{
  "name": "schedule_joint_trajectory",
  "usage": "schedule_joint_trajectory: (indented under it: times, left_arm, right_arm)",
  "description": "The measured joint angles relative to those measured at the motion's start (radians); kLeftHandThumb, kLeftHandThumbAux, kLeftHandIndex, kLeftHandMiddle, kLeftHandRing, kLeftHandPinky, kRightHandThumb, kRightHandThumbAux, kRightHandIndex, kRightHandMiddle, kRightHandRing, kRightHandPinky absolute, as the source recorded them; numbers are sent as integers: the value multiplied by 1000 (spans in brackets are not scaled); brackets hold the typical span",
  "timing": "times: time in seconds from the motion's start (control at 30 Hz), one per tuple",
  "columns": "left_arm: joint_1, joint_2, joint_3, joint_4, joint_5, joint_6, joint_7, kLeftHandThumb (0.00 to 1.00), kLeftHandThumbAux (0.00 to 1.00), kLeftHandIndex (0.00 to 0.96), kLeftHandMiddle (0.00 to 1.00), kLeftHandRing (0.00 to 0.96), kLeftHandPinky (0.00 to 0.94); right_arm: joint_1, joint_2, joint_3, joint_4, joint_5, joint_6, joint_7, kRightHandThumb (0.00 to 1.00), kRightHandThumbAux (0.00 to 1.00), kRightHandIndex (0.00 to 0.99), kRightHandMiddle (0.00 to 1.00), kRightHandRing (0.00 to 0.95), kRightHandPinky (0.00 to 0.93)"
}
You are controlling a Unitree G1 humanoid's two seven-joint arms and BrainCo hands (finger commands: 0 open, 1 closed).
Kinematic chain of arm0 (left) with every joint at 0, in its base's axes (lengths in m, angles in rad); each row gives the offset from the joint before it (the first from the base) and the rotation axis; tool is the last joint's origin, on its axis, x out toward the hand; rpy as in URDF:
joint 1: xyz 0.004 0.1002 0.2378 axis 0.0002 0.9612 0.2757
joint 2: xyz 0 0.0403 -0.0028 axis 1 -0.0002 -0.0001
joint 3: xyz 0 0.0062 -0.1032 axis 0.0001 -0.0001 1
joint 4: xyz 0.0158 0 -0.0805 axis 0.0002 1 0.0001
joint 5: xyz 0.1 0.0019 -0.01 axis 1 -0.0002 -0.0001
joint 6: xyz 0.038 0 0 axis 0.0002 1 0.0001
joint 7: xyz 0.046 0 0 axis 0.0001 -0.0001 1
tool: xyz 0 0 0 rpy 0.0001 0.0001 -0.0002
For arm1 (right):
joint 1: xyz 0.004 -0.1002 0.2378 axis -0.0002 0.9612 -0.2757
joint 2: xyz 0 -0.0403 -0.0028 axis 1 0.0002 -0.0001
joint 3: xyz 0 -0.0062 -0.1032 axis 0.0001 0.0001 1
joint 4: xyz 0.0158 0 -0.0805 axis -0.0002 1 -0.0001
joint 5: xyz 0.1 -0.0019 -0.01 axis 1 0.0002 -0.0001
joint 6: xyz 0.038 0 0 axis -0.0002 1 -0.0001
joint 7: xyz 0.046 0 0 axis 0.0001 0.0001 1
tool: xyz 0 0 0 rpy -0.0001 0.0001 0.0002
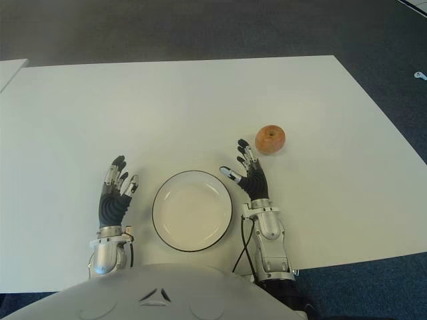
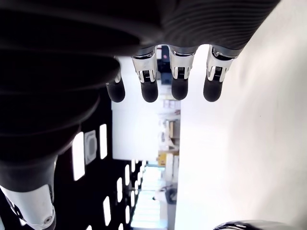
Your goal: Put the apples into the plate.
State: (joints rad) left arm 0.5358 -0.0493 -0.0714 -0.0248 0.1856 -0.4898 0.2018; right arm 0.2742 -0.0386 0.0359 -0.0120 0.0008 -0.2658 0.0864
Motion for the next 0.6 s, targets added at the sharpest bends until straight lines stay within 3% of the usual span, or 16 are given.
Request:
schedule_joint_trajectory:
  times: [0.6]
  left_arm:
    - [3,2,1,42,-7,-7,-8,60,621,59,28,18,30]
  right_arm:
    - [5,-4,-1,16,12,-18,13,198,653,2,0,0,0]
